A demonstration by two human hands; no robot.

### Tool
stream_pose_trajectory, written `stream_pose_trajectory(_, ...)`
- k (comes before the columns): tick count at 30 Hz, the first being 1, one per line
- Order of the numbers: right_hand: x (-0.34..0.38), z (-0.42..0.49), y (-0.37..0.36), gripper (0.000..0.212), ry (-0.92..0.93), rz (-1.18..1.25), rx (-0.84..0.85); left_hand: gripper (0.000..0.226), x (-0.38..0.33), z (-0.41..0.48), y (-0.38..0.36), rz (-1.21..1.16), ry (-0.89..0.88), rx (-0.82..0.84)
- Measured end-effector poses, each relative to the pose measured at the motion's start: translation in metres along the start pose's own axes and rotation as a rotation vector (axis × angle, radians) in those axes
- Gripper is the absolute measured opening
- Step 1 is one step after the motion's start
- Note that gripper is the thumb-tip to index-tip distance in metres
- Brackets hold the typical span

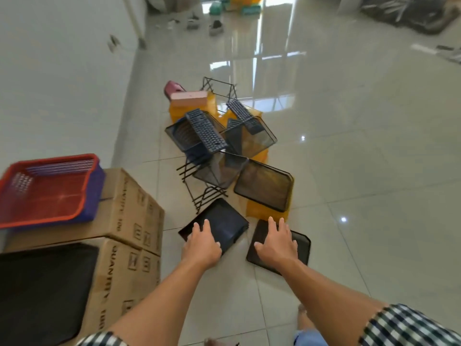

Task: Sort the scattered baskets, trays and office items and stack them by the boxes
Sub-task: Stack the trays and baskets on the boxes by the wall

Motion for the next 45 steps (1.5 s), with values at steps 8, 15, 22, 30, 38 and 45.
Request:
stream_pose_trajectory(8,-0.093,0.080,0.030,0.088,-0.022,-0.040,0.069,0.080,-0.088,0.053,-0.069,0.029,0.042,0.049)
stream_pose_trajectory(15,-0.188,0.192,-0.033,0.085,-0.063,-0.122,0.133,0.078,-0.087,0.121,-0.209,0.023,0.086,0.170)
stream_pose_trajectory(22,-0.255,0.324,-0.161,0.085,-0.054,-0.165,0.190,0.079,-0.044,0.207,-0.375,-0.110,0.121,0.220)
stream_pose_trajectory(30,-0.337,0.461,-0.294,0.084,-0.087,-0.179,0.168,0.092,0.001,0.296,-0.569,-0.258,0.201,0.346)
stream_pose_trajectory(38,-0.327,0.529,-0.326,0.084,-0.106,-0.087,0.058,0.083,0.001,0.336,-0.647,-0.459,0.252,0.389)
stream_pose_trajectory(45,-0.348,0.541,-0.304,0.088,-0.206,-0.028,0.083,0.088,-0.012,0.329,-0.635,-0.767,0.316,0.368)
Point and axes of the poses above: each hand's wrist, its own z-axis towards the middle knuckle, its own y-axis out of the back of the hand, x = y × z, the point moved 8 cm from there along z, towards the middle knuckle, and after that the axes turned 5 degrees about -y, right-handed, at the moved point
